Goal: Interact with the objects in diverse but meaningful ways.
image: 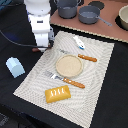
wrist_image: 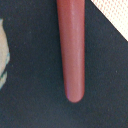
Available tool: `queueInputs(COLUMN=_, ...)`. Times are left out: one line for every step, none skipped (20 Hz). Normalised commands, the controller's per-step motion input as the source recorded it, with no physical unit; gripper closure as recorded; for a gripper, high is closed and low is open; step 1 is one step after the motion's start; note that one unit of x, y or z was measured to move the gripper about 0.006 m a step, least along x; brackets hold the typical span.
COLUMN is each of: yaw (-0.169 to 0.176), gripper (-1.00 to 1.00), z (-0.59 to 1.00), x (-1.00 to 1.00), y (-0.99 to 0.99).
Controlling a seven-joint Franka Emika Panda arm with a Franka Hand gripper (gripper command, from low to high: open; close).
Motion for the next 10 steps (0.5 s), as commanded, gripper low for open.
queueInputs(yaw=0.048, gripper=-1.0, z=-0.33, x=-0.07, y=0.0)
queueInputs(yaw=0.049, gripper=-1.0, z=-0.37, x=-0.1, y=0.0)
queueInputs(yaw=0.049, gripper=-1.0, z=-0.38, x=-0.12, y=0.0)
queueInputs(yaw=0.051, gripper=-1.0, z=-0.38, x=-0.11, y=0.0)
queueInputs(yaw=0.052, gripper=-1.0, z=-0.36, x=-0.13, y=0.0)
queueInputs(yaw=0.054, gripper=-1.0, z=-0.29, x=-0.11, y=0.0)
queueInputs(yaw=0.049, gripper=-1.0, z=-0.18, x=-0.04, y=-0.02)
queueInputs(yaw=0.041, gripper=-1.0, z=-0.04, x=0.0, y=-0.08)
queueInputs(yaw=0.039, gripper=-1.0, z=0.0, x=0.0, y=-0.1)
queueInputs(yaw=0.033, gripper=1.0, z=0.0, x=0.02, y=-0.11)
